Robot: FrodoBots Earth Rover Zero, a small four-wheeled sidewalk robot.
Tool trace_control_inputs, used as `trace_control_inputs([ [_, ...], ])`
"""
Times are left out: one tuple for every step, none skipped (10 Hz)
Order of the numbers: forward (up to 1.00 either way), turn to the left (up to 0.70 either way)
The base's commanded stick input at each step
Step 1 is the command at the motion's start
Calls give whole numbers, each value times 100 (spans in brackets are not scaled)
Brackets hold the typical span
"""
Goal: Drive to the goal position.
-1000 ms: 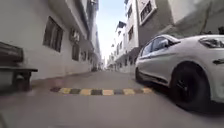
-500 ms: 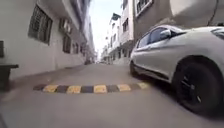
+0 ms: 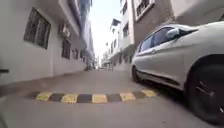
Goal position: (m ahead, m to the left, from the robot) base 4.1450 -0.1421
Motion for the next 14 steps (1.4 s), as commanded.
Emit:
trace_control_inputs([
  [100, 39],
  [100, 28],
  [100, 16],
  [100, 4],
  [100, 1],
  [100, 1],
  [100, 1],
  [100, 1],
  [100, 1],
  [100, 1],
  [100, 1],
  [100, 1],
  [100, 1],
  [100, -6],
])
